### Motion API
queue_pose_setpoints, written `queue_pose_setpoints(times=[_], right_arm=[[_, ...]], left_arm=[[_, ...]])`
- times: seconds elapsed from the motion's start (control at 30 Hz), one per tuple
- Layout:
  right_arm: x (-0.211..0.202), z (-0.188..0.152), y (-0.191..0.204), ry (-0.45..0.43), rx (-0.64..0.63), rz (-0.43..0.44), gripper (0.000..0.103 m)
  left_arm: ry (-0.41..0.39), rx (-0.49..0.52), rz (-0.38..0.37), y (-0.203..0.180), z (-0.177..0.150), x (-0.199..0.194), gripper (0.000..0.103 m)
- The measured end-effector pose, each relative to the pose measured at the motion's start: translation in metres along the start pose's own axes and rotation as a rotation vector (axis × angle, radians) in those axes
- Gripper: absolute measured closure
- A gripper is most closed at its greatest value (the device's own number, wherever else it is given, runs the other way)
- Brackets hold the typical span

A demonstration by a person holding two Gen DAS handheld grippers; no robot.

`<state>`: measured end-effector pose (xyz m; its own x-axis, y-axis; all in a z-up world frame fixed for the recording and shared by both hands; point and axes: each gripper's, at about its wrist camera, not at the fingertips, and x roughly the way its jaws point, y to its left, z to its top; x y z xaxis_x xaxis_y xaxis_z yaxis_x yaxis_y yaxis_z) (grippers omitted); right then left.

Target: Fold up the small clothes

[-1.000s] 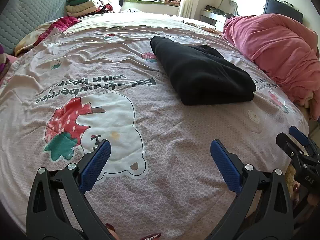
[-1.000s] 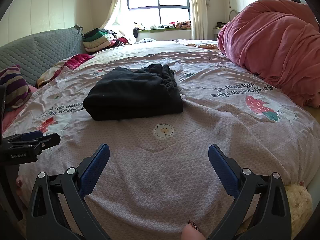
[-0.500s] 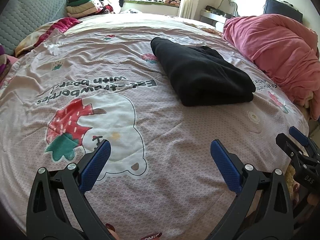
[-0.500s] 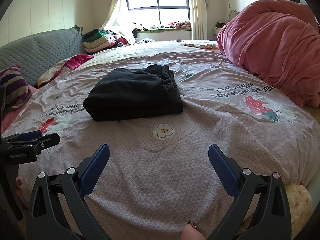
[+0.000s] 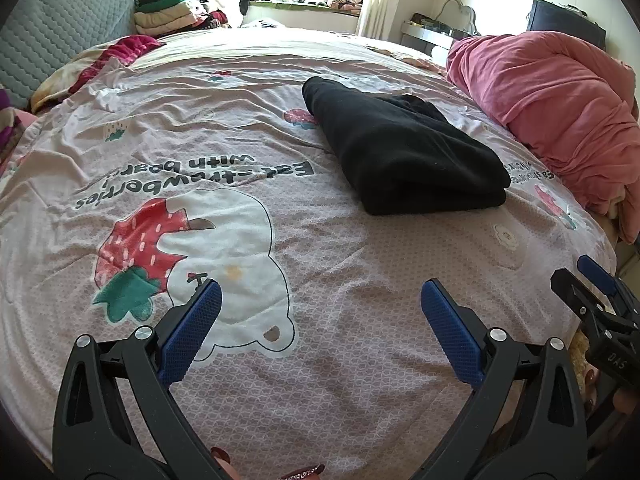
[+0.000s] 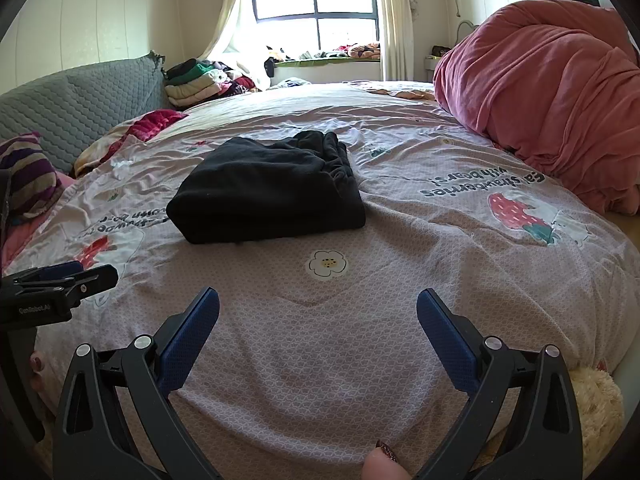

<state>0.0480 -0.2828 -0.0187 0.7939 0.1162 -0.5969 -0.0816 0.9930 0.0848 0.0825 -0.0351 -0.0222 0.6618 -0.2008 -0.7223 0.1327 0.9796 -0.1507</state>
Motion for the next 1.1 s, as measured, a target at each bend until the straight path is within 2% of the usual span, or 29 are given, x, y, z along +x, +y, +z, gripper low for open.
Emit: queue_pose_setpoints(times=[0.2, 0.5, 0.63, 0.77, 0.87, 0.93, 1.07, 1.1], right_arm=[[0.000, 0.000, 0.000, 0.000, 0.000, -0.001, 0.005], [0.000, 0.001, -0.003, 0.000, 0.009, -0.010, 0.005], [-0.003, 0.002, -0.011, -0.008, 0.034, -0.045, 0.005], [-0.013, 0.003, -0.037, -0.032, 0.116, -0.133, 0.005], [-0.031, 0.007, -0.084, -0.076, 0.231, -0.259, 0.005], [-0.047, 0.009, -0.135, -0.098, 0.331, -0.382, 0.005], [-0.085, -0.011, -0.275, -0.082, 0.585, -0.714, 0.005], [-0.094, -0.022, -0.315, -0.044, 0.657, -0.801, 0.005]], left_arm=[[0.003, 0.013, -0.001, -0.002, 0.001, 0.000, 0.009], [0.026, 0.012, -0.041, -0.002, -0.001, 0.003, 0.009], [0.023, 0.008, -0.032, -0.002, 0.000, 0.002, 0.009], [0.029, -0.049, -0.041, 0.013, 0.003, 0.002, 0.009], [0.038, -0.137, -0.023, 0.046, 0.011, -0.003, 0.009], [0.044, -0.222, 0.041, 0.091, 0.025, -0.012, 0.009], [0.009, -0.350, 0.236, 0.196, 0.048, -0.041, 0.009], [-0.007, -0.394, 0.308, 0.237, 0.053, -0.052, 0.009]])
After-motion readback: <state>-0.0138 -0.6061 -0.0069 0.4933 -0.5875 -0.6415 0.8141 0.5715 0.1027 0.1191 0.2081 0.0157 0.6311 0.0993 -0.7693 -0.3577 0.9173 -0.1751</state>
